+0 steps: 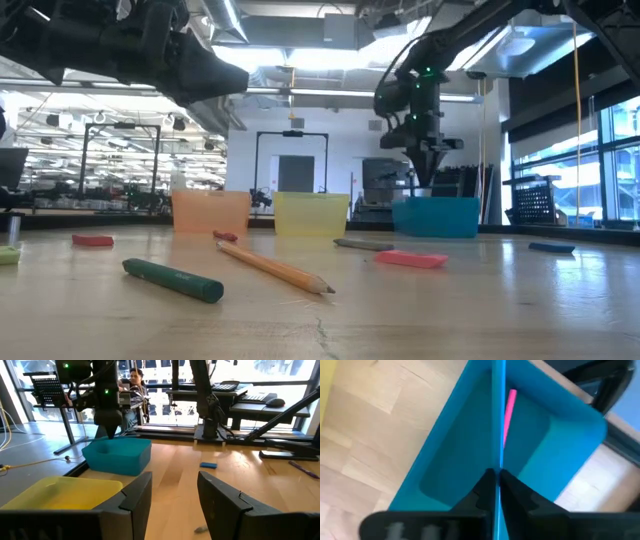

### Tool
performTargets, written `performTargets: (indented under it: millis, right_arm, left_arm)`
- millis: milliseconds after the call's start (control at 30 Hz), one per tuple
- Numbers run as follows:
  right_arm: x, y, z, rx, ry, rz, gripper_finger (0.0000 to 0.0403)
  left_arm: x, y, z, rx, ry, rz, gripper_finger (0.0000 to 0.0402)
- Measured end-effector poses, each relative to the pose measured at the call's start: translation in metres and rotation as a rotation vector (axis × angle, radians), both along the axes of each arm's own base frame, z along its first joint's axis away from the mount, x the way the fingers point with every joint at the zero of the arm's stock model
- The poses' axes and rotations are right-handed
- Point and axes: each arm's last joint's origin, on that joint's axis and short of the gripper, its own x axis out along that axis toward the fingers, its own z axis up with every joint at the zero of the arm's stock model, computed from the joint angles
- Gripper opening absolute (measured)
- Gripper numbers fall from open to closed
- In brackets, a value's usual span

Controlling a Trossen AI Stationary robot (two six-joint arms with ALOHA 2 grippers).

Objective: Sort crayons/erasers/pens/pencils in bins
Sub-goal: Put the blue pencil into the blue bin

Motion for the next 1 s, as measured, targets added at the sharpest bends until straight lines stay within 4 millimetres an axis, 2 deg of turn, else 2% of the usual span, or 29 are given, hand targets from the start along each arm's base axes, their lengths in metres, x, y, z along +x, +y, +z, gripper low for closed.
performTargets:
  millis: [267,533,700,1000]
  right_arm:
    - [-0.012,0.000,-0.024,0.041,0.037,-0.048,0.0025]
    - [-0.018,-0.009,-0.046,0.003,-0.049,-0.105,0.0025]
    - [-0.022,-0.007,-0.063,0.028,-0.086,-0.124,0.0025]
    - [-0.024,-0.005,-0.067,0.038,-0.072,-0.094,0.0025]
  left_arm:
    - [0.000,-0.002,0.000,-0.007,-0.002,-0.008,0.0152]
    - [0.000,-0.002,0.000,-0.014,-0.004,-0.008,0.0152]
    - [0.000,-0.002,0.000,-0.024,-0.008,-0.008,0.0152]
    - [0.000,-0.002,0.000,-0.025,-0.011,-0.007,0.0152]
